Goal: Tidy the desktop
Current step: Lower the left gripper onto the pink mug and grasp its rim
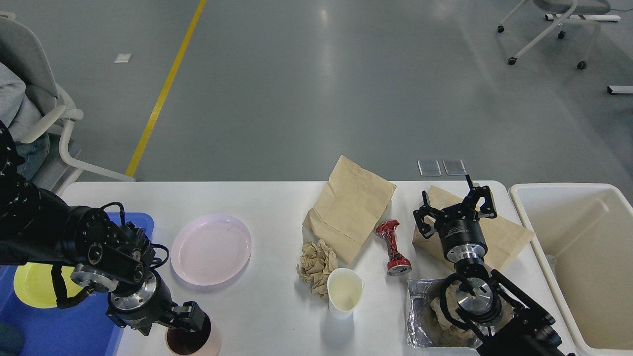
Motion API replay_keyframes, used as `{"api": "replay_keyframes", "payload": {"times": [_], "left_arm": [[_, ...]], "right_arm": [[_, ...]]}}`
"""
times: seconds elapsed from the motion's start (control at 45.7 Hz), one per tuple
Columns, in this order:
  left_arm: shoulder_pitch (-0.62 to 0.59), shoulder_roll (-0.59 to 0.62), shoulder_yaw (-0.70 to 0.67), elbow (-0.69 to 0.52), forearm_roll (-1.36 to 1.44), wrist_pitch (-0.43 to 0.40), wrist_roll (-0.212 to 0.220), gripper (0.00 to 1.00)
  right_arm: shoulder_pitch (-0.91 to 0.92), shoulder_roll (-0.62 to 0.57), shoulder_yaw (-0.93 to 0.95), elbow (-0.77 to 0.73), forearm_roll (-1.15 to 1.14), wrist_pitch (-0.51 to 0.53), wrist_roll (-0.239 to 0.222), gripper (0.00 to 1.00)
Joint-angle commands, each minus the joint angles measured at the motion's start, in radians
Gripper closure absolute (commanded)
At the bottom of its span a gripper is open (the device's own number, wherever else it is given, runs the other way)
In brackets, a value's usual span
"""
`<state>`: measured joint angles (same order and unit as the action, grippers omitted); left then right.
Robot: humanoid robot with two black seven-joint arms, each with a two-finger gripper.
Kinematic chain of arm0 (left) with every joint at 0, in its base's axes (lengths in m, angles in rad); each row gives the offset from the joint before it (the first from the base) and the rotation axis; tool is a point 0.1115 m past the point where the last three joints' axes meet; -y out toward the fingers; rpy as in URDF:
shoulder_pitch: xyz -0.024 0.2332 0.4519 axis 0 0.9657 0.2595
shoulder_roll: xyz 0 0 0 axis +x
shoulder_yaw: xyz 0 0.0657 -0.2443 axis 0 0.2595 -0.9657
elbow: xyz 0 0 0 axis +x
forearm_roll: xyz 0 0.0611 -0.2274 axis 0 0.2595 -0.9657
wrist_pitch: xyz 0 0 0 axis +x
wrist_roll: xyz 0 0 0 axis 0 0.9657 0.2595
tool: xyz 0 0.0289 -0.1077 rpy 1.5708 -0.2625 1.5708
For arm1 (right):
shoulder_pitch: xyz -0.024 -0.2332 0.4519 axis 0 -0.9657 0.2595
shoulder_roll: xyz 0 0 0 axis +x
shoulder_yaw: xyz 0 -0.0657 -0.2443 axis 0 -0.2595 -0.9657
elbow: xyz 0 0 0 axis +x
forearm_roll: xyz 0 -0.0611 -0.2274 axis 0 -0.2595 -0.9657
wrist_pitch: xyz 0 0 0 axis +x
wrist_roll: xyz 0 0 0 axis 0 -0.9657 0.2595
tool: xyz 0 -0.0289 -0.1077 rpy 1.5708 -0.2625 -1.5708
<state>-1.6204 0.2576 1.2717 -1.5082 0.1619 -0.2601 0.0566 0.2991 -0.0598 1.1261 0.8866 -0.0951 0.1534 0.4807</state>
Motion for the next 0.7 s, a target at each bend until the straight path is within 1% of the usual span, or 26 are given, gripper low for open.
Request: {"api": "replay_keyframes", "payload": {"times": [0.0,0.131,0.263,0.306,0.438,0.503,0.591,0.678], "left_arm": [[0.025,-0.009,0.000,0.008,0.008,0.041,0.003,0.24],[0.053,-0.018,-0.003,0.023,0.007,0.048,0.005,0.32],[0.062,-0.028,-0.005,0.028,-0.007,0.048,0.009,0.59],[0.062,-0.026,-0.006,0.029,-0.010,0.047,0.019,0.70],[0.063,-0.024,-0.005,0.029,-0.010,0.044,0.022,0.83],[0.063,-0.023,-0.005,0.029,-0.010,0.042,0.022,0.92],[0.063,-0.018,-0.006,0.029,-0.010,0.041,0.020,1.00],[0.062,-0.017,-0.006,0.029,-0.012,0.039,0.020,1.00]], "right_arm": [[0.000,0.000,0.000,0.000,0.000,0.000,-0.001,0.00],[0.000,0.000,0.000,0.000,0.000,0.000,0.001,0.00],[0.000,0.000,0.001,0.000,0.000,0.000,-0.001,0.00],[0.000,0.000,0.000,0.000,0.000,0.000,-0.001,0.00],[0.000,0.000,0.000,0.000,0.000,0.000,0.001,0.00],[0.000,0.000,0.001,0.000,0.000,0.000,-0.001,0.00],[0.000,0.000,0.001,0.000,0.000,0.000,-0.001,0.00],[0.000,0.000,0.000,0.000,0.000,0.000,0.001,0.00]]}}
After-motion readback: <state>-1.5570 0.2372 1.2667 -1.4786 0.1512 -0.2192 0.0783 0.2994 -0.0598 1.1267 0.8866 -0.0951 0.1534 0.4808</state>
